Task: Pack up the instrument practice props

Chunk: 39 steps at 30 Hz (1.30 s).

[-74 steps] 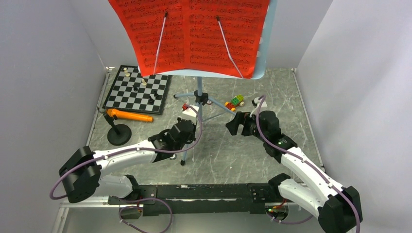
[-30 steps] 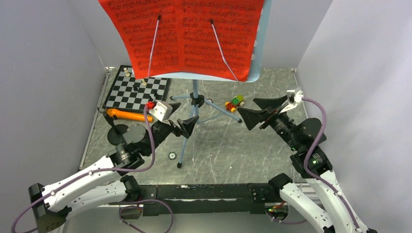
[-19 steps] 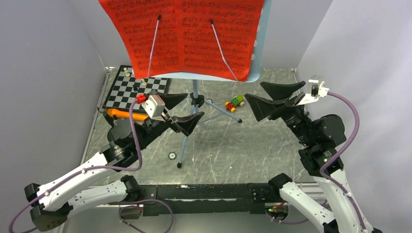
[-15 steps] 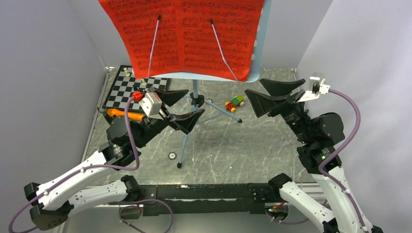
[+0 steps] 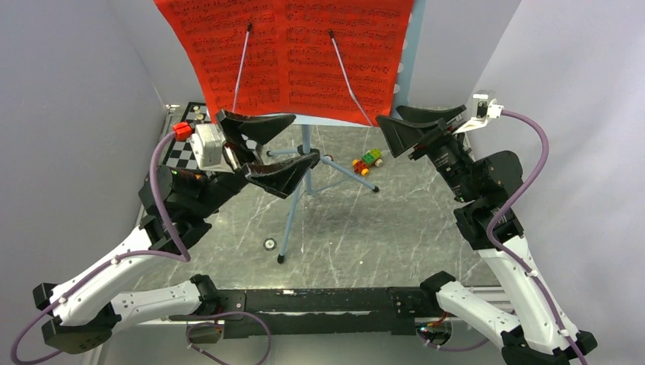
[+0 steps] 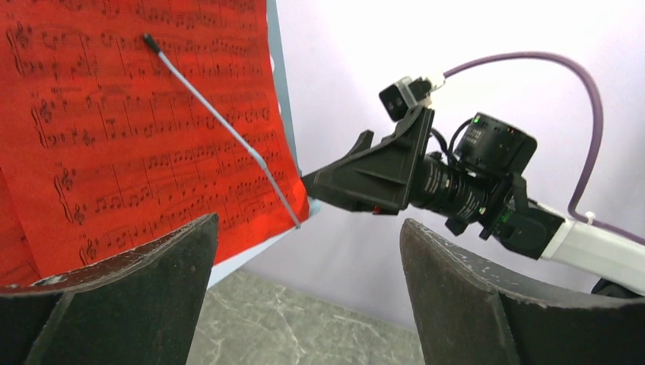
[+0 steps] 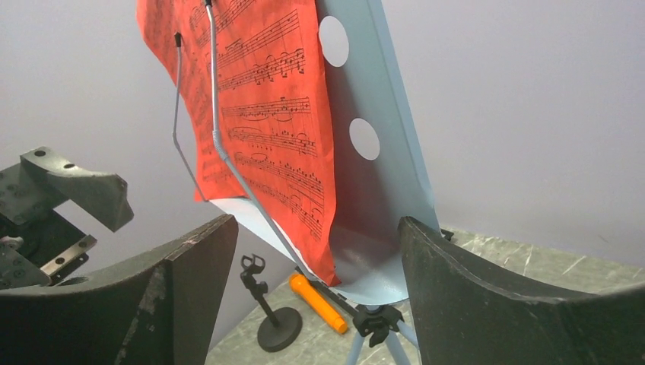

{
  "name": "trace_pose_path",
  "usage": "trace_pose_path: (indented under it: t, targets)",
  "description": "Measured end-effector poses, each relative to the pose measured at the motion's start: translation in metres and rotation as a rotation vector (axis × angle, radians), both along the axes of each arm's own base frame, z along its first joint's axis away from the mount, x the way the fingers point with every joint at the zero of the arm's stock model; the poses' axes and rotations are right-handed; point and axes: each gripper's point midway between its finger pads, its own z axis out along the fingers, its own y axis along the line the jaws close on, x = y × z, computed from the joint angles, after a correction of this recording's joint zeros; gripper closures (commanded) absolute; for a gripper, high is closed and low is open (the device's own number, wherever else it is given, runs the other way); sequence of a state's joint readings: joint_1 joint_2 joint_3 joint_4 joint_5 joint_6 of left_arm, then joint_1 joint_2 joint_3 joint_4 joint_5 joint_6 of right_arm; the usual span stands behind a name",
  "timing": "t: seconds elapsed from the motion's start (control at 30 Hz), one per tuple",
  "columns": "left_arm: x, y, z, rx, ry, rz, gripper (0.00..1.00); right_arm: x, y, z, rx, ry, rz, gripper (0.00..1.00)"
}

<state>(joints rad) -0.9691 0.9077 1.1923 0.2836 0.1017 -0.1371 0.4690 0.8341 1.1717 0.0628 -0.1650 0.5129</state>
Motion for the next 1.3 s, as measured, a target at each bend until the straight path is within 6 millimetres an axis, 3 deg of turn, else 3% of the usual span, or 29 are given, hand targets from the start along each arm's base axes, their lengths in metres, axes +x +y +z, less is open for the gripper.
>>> trace_pose_path:
  t: [0.3, 0.53, 0.87, 0.97, 1.03, 1.3]
  targets:
    - [0.004, -0.006, 0.025, -0.023, -0.010, -0.006, 0.09, 0.005, 0.003, 0.002, 0.008, 0.016, 0.006, 0.37]
    - [0.020, -0.028, 0.027, -0.002, 0.022, 0.000, 0.09, 0.014, 0.009, 0.005, 0.012, 0.040, 0.015, 0.50]
    - [0.044, -0.043, 0.027, -0.002, 0.059, 0.052, 0.09, 0.018, 0.012, 0.003, 0.010, 0.052, 0.016, 0.79]
    - [0.052, -0.046, 0.034, -0.019, 0.061, 0.067, 0.11, 0.019, 0.012, 0.002, 0.008, 0.052, 0.017, 0.92]
    - [0.057, -0.045, 0.037, -0.038, 0.066, 0.085, 0.14, 0.018, 0.013, 0.002, 0.005, 0.051, 0.020, 1.00]
    - [0.082, -0.047, 0.051, -0.082, 0.076, 0.155, 0.36, 0.016, 0.016, -0.003, -0.016, 0.062, 0.039, 1.00]
